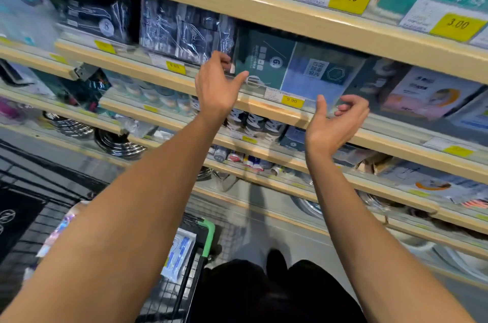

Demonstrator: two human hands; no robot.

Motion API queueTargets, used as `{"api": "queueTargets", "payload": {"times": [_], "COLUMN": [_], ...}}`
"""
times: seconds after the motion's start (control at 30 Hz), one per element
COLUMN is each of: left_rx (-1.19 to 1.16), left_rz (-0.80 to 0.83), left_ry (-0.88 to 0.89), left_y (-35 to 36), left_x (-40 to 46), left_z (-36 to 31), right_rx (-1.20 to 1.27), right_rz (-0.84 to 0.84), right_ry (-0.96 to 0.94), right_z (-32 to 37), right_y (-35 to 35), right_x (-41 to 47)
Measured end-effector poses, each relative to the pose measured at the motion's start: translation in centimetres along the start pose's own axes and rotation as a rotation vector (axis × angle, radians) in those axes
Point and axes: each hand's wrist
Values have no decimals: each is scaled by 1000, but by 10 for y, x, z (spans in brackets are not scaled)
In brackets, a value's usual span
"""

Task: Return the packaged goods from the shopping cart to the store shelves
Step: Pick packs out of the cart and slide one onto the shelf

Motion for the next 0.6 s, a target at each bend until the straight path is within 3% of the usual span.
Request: {"api": "queueTargets", "payload": {"times": [0.13, 0.27, 0.43, 0.6], "left_rx": [-118, -169, -14, 67], "left_rz": [19, -15, -19, -195], "left_ry": [-9, -72, -336, -740], "left_y": [-22, -61, -135, -208], "left_x": [-14, -46, -106, -213], "left_z": [20, 64, 147, 215], "right_rx": [108, 155, 67, -147], "right_rz": [202, 575, 1024, 1498], "right_ry": [-67, -69, -160, -278], "right_z": [10, 20, 34, 34], "right_y": [19, 42, 57, 65], "right_x": [-51, -113, -206, -295]}}
Point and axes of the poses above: each hand's wrist, its own x-axis towards the middle knuckle, its own y-axis out of the palm, z = x × y
